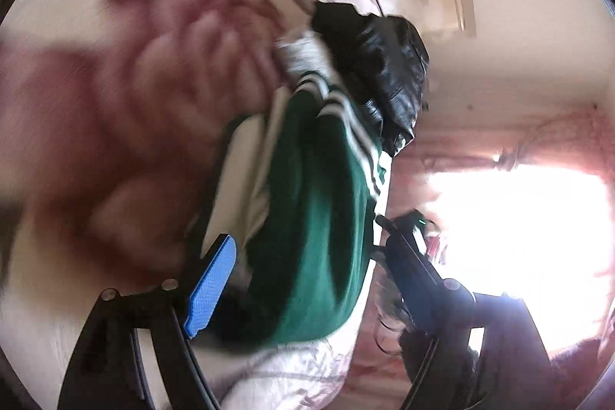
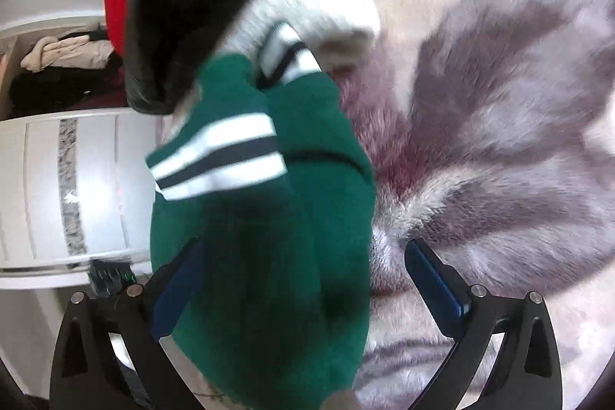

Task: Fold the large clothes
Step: 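Lift the green jacket bundle with both grippers and carry it toward the folded stack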

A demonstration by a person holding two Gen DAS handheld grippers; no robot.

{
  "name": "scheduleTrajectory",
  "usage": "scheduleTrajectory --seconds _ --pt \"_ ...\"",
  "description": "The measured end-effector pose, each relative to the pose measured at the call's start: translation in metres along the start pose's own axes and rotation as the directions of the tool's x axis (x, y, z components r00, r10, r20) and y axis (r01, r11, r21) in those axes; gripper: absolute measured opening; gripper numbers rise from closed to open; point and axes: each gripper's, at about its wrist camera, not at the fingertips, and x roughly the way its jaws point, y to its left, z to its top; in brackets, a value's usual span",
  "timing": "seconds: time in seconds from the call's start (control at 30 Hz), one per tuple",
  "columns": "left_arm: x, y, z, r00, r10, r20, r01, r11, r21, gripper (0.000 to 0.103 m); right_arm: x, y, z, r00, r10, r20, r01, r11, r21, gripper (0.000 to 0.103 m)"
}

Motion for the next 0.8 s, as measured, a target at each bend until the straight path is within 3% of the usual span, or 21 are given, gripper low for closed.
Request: scheduleTrajectory --seconds 0.07,0.2,0.3,0.4,0.47,0.5,0.57,0.67,0.73,0.8 --pt "-0.011 0.013 -0.036 1.000 -0.016 0.024 0.017 0.999 -0.042 0.079 0.026 -0.018 0.010 0.996 0.067 -0.061 -0.065 0.997 0.034 0.103" --pt "0.003 0.036 -0.077 0.997 -0.065 0.040 0.069 0.991 -0.118 0.079 0.081 -0.029 0.028 0.968 0.215 -0.128 -0.211 0.977 0.045 0.103" --pt "0.023 0.045 -0.098 0.990 -0.127 0.069 0.137 0.974 -0.178 0.079 0.102 -0.021 0.040 0.962 0.223 -0.155 -0.224 0.974 0.011 0.103" --pt "0.049 0.043 -0.106 0.987 -0.140 0.079 0.152 0.972 -0.177 0.079 0.107 -0.019 0.045 0.954 0.266 -0.138 -0.264 0.964 0.032 0.103" --pt "0.072 0.039 -0.102 0.989 -0.111 0.100 0.126 0.979 -0.160 0.080 0.102 -0.017 0.040 0.947 0.302 -0.112 -0.299 0.953 0.048 0.077" --pt "0.076 0.038 -0.098 0.989 -0.098 0.113 0.115 0.982 -0.150 0.081 0.102 -0.014 0.038 0.946 0.311 -0.095 -0.306 0.950 0.063 0.071" --pt "0.078 0.038 -0.090 0.984 -0.094 0.149 0.114 0.985 -0.130 0.082 0.092 -0.018 0.025 0.945 0.325 -0.021 -0.321 0.940 0.112 0.054" --pt "0.064 0.030 -0.073 0.985 -0.052 0.165 0.065 0.995 -0.080 0.082 0.077 -0.033 -0.012 0.937 0.334 0.105 -0.349 0.913 0.210 0.047" --pt "0.057 0.024 -0.058 0.987 -0.020 0.157 0.030 0.998 -0.062 0.082 0.072 -0.048 -0.046 0.918 0.356 0.174 -0.394 0.867 0.306 0.046" --pt "0.052 0.015 -0.036 0.992 -0.002 0.128 0.006 1.000 -0.030 0.082 0.065 -0.058 -0.108 0.908 0.352 0.229 -0.417 0.818 0.395 0.045"
